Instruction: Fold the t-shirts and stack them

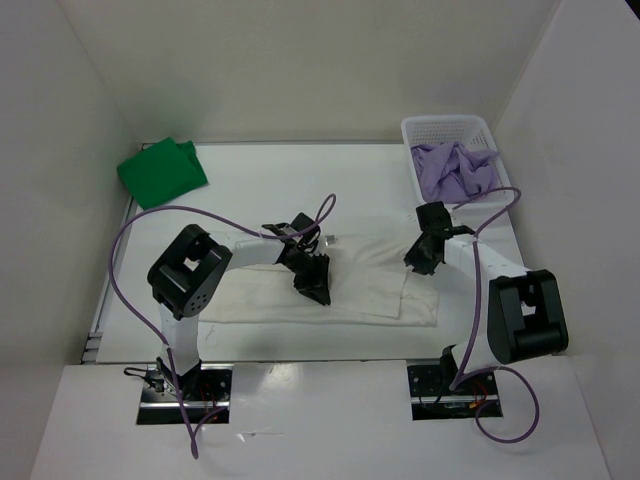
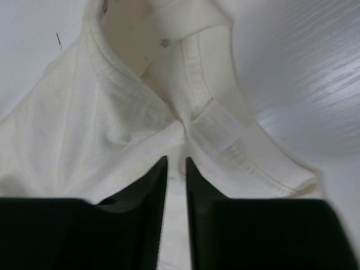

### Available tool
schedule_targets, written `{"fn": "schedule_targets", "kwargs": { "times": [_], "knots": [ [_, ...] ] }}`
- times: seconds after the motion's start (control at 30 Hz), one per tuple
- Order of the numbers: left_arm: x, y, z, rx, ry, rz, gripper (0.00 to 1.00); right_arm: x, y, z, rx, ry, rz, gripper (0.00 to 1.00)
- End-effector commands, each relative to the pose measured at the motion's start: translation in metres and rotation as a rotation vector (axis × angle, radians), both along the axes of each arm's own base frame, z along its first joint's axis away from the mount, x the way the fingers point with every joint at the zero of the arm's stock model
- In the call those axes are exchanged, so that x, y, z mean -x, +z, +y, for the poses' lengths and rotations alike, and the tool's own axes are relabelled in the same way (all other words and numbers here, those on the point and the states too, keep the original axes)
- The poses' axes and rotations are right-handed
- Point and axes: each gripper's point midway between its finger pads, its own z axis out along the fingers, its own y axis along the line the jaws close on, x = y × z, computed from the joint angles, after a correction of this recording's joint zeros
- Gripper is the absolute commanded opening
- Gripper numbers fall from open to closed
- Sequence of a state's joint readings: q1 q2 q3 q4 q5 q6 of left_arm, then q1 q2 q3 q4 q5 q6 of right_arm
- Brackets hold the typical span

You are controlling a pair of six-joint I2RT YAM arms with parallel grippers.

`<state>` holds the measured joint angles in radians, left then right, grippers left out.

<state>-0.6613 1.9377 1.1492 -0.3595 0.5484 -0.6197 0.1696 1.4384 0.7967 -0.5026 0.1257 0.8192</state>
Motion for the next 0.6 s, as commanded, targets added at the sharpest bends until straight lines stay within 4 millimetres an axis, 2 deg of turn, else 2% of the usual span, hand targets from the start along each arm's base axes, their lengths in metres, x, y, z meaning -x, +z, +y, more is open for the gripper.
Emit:
{"fn": "schedule_targets", "kwargs": {
  "times": [0.0, 0.07, 0.13, 0.2, 0.3, 0.33, 0.37, 0.4, 0.47, 0.5, 0.53, 0.57],
  "knots": [
    [0.000, 0.006, 0.007, -0.014, -0.018, -0.012, 0.28, -0.004, 0.003, -0.010, 0.046, -0.009, -0.006, 0.31],
    [-0.001, 0.007, 0.009, -0.027, -0.012, -0.023, 0.38, -0.008, 0.012, -0.006, 0.023, -0.001, -0.035, 0.35],
    [-0.001, 0.013, 0.013, -0.039, -0.013, -0.043, 0.40, -0.003, 0.028, -0.001, -0.001, 0.036, -0.042, 0.35],
    [-0.008, 0.027, 0.014, -0.039, -0.009, -0.099, 0.41, -0.004, 0.048, 0.006, -0.037, 0.063, -0.084, 0.25],
    [-0.016, 0.049, 0.014, -0.031, -0.006, -0.161, 0.41, 0.005, 0.052, 0.030, -0.139, 0.132, -0.063, 0.10],
    [-0.022, 0.057, 0.014, -0.017, 0.008, -0.180, 0.41, 0.012, 0.047, 0.038, -0.152, 0.148, -0.043, 0.07],
    [-0.022, 0.057, 0.014, -0.017, 0.008, -0.181, 0.41, 0.022, 0.038, 0.046, -0.166, 0.141, -0.012, 0.03],
    [-0.034, 0.066, 0.016, 0.000, 0.033, -0.206, 0.41, 0.026, 0.035, 0.061, -0.179, 0.175, -0.019, 0.02],
    [-0.048, 0.069, 0.022, 0.000, 0.066, -0.228, 0.41, 0.042, 0.019, 0.078, -0.250, 0.174, 0.021, 0.02],
    [-0.061, 0.070, 0.031, 0.003, 0.105, -0.238, 0.41, 0.040, 0.009, 0.083, -0.277, 0.170, 0.017, 0.02],
    [-0.069, 0.071, 0.036, 0.006, 0.125, -0.246, 0.41, 0.051, -0.007, 0.081, -0.281, 0.159, 0.058, 0.01],
    [-0.077, 0.071, 0.042, 0.009, 0.150, -0.255, 0.41, 0.054, -0.014, 0.083, -0.277, 0.166, 0.074, 0.00]
  ]
}}
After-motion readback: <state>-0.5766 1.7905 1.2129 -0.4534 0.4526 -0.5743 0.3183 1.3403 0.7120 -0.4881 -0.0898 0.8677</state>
